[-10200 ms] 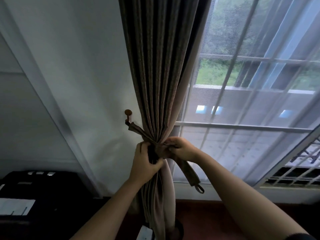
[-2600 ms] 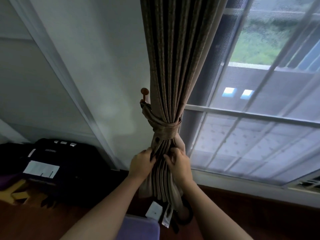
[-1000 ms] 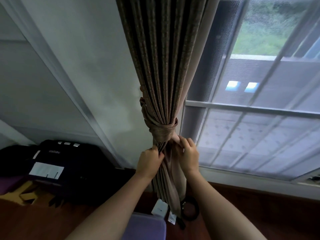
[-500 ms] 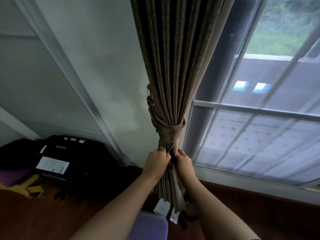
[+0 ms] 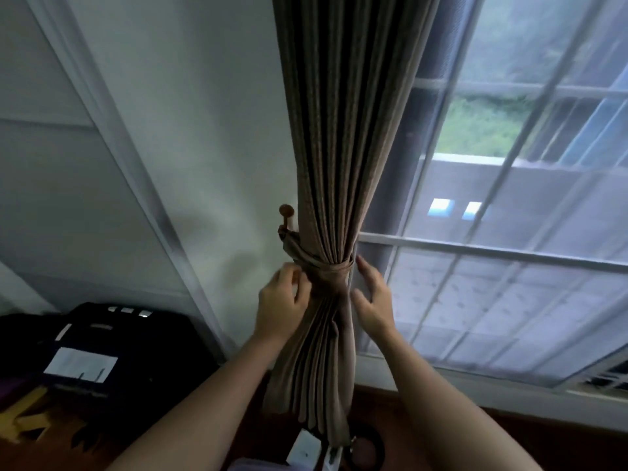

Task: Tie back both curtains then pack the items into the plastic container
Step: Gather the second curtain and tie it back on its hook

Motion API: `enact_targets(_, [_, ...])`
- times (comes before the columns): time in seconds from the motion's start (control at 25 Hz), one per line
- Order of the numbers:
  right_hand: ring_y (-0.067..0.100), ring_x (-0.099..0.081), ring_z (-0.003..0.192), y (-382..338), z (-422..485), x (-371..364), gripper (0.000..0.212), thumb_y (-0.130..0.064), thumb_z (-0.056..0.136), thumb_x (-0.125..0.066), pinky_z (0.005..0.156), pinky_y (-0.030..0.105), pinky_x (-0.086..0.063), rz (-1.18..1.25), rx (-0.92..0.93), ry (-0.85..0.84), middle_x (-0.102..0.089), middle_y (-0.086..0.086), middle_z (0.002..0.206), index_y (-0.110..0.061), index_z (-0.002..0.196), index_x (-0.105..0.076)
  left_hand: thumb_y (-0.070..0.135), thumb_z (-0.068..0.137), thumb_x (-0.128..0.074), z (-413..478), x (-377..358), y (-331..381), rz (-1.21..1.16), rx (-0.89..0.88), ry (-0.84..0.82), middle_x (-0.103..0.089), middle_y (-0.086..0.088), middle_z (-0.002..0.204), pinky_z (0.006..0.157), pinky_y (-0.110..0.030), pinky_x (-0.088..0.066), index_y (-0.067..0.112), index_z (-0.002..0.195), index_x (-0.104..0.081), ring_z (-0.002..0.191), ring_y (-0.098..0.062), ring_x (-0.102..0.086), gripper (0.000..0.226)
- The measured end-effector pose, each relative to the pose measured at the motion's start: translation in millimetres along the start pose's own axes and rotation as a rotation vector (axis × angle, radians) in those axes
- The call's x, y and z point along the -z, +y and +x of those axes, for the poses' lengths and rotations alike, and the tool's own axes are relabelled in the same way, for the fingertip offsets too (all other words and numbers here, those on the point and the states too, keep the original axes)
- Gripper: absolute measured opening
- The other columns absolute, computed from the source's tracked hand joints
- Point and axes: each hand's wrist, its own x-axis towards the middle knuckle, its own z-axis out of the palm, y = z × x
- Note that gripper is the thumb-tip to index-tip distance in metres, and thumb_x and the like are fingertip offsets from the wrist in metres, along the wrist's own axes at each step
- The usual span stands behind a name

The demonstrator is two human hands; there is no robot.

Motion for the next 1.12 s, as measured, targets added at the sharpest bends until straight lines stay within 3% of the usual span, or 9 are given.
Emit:
enact_targets(0.12, [0.015,-0.061,0.103,-69.6,32.5,14.5,0.040,-0.025,0.088,-0.055,0.091,0.028,-0.052,0.095,0.320,0.212,-0.061,0.006,0.112,-0.003,0.122,-0.058,0.034,0.092,-0.046,48.5,23.0,41.7,-0.131,-0.151,0.139,-0.065,-0.010,0.084,0.065,-0.017,-0.049,0.003,0.100,-0.062,0.073,-0.016,-0.062,0.036])
enact_targets(0.24, [0.016,-0.063,0.083,-124.1,57.3,30.4,0.028,-0.006,0.086,-0.059,0.077,0.021,-0.055,0.044,0.547,0.370,-0.056,0.005,0.099,-0.001,0.114,-0.060,0.030,0.091,-0.054,83.9,41.7,70.2,-0.104,-0.278,0.251,-0.065,-0.010,0.081,0.061,-0.019,-0.048,0.001,0.094,-0.062,0.069,-0.013,-0.061,0.030])
enact_targets(0.4, [0.015,-0.052,0.061,-120.3,59.7,30.4,0.007,-0.004,0.079,-0.060,0.057,0.030,-0.046,-0.290,0.544,0.318,-0.060,0.007,0.073,-0.002,0.085,-0.062,0.015,0.090,-0.060,81.4,39.7,64.0,0.121,-0.398,0.320,-0.055,-0.008,0.053,0.047,-0.018,-0.036,0.000,0.074,-0.059,0.047,-0.008,-0.041,0.021])
enact_targets(0.52, [0.011,-0.052,0.057,-104.0,44.5,23.1,0.002,-0.004,0.078,-0.061,0.057,0.024,-0.042,-0.265,0.484,0.356,-0.057,0.004,0.068,-0.003,0.080,-0.062,0.011,0.088,-0.060,80.5,39.3,57.9,0.105,-0.411,0.307,-0.059,-0.010,0.056,0.049,-0.017,-0.038,-0.001,0.076,-0.060,0.048,-0.009,-0.046,0.017])
enact_targets(0.64, [-0.002,-0.050,0.058,-95.2,34.8,23.4,0.009,-0.005,0.076,-0.063,0.060,0.009,-0.042,-0.277,0.445,0.261,-0.052,-0.001,0.071,-0.004,0.085,-0.062,0.016,0.087,-0.062,71.5,42.0,53.3,-0.049,-0.311,0.155,-0.068,-0.008,0.073,0.061,-0.019,-0.051,0.001,0.086,-0.062,0.063,-0.014,-0.062,0.015])
enact_targets(0.8, [0.024,-0.062,0.081,-32.5,-4.7,19.8,0.022,-0.011,0.080,-0.063,0.076,0.038,-0.053,-0.382,0.178,0.060,-0.064,0.007,0.089,-0.005,0.102,-0.065,0.014,0.088,-0.059,11.4,26.5,11.7,-0.050,-0.101,-0.123,-0.068,-0.008,0.079,0.060,-0.009,-0.042,0.005,0.091,-0.064,0.066,-0.016,-0.062,0.011])
enact_targets(0.88, [0.032,-0.063,0.090,0.9,-26.6,18.5,0.022,-0.014,0.085,-0.058,0.079,0.038,-0.050,-0.502,0.045,-0.059,-0.068,0.014,0.097,-0.005,0.104,-0.065,0.011,0.088,-0.056,-13.0,13.7,-14.2,0.073,0.045,-0.240,-0.069,-0.016,0.082,0.063,-0.024,-0.048,0.001,0.091,-0.064,0.075,-0.027,-0.066,0.013])
enact_targets(0.96, [0.034,-0.061,0.099,19.5,-38.3,14.2,0.028,-0.019,0.089,-0.055,0.082,0.036,-0.045,-0.617,-0.062,-0.209,-0.067,0.016,0.106,-0.006,0.112,-0.064,0.015,0.090,-0.056,-28.6,-1.8,-35.7,0.166,0.236,-0.436,-0.068,-0.019,0.099,0.078,-0.035,-0.052,0.000,0.106,-0.062,0.091,-0.033,-0.065,0.023])
enact_targets(1.12, [0.038,-0.060,0.093,34.7,-34.9,-5.0,0.033,-0.032,0.092,-0.052,0.074,0.040,-0.045,-0.694,-0.100,-0.342,-0.068,0.018,0.099,-0.007,0.111,-0.060,0.028,0.092,-0.054,-40.9,-35.4,-56.9,0.341,0.346,-0.674,-0.065,-0.019,0.109,0.086,-0.040,-0.051,0.003,0.117,-0.057,0.100,-0.035,-0.061,0.036])
